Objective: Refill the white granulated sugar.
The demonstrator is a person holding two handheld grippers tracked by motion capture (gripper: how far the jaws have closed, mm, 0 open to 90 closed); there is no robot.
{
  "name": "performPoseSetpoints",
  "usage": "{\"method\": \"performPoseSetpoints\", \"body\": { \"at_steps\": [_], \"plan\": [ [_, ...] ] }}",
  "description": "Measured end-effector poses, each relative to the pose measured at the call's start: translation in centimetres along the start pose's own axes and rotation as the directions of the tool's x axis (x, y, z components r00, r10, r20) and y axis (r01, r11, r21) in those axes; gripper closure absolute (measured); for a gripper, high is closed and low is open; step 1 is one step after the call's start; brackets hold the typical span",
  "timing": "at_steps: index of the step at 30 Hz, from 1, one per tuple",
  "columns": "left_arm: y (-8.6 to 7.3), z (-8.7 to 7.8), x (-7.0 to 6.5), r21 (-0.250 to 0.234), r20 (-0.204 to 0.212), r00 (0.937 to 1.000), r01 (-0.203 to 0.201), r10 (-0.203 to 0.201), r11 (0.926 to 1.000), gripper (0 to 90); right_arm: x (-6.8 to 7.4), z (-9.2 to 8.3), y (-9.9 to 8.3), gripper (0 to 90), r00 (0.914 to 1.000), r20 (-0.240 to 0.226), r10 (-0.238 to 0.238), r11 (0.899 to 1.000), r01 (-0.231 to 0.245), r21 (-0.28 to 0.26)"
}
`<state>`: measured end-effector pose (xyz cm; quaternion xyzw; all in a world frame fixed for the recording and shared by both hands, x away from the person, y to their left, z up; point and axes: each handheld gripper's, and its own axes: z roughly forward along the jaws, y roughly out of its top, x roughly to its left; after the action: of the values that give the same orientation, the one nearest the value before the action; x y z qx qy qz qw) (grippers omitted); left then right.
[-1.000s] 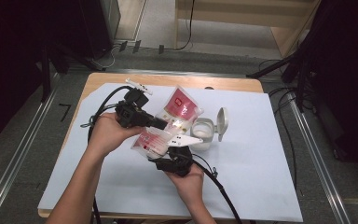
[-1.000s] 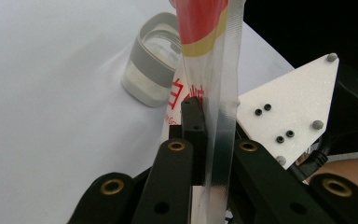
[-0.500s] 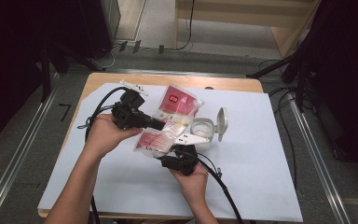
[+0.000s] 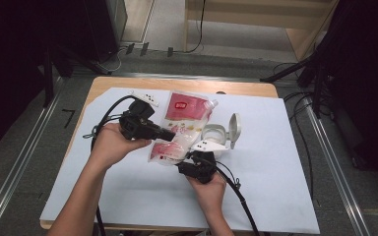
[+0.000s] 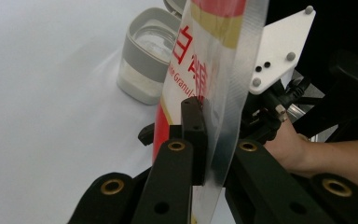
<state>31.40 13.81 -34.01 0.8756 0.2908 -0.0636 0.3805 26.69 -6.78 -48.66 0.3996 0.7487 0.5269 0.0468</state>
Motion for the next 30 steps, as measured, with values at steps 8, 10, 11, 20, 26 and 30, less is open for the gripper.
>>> {"method": "performPoseSetpoints", "body": {
  "at_steps": [8,10,11,20,26,30],
  "plan": [
    [-0.7,-0.4,0.1,-0.013,0.015,0.9999,0.004,-0.004,0.9999,89.9,-0.9,-0.5,0.1,60.6,0.9976,-0.010,0.068,0.998,-0.068,-0.012],
    [-0.7,-0.5,0.3,-0.022,0.008,0.9999,0.007,-0.007,0.9997,90.0,-0.9,-0.5,0.2,61.3,0.9982,-0.010,0.060,0.998,-0.060,-0.012],
    [-0.7,-0.6,0.3,-0.024,0.011,0.9999,0.010,-0.010,0.9997,90.0,-0.8,-0.6,0.2,62.0,0.9987,-0.006,0.051,0.999,-0.051,-0.010],
    [-0.8,-1.5,0.6,-0.077,-0.010,0.9995,0.030,-0.031,0.9966,90.0,-0.6,-0.7,0.7,63.7,1.0000,-0.002,-0.009,1.000,0.009,0.004],
    [-0.8,-1.9,0.8,-0.086,-0.021,0.9991,0.034,-0.036,0.9957,90.0,-0.4,-0.4,0.8,62.5,0.9995,-0.012,-0.030,0.999,0.031,0.024],
    [-0.9,-2.2,0.9,-0.078,-0.065,0.9975,0.024,-0.029,0.9966,90.0,-0.6,0.0,0.6,61.6,0.9995,-0.017,-0.025,0.998,0.026,0.051]
  ]
}}
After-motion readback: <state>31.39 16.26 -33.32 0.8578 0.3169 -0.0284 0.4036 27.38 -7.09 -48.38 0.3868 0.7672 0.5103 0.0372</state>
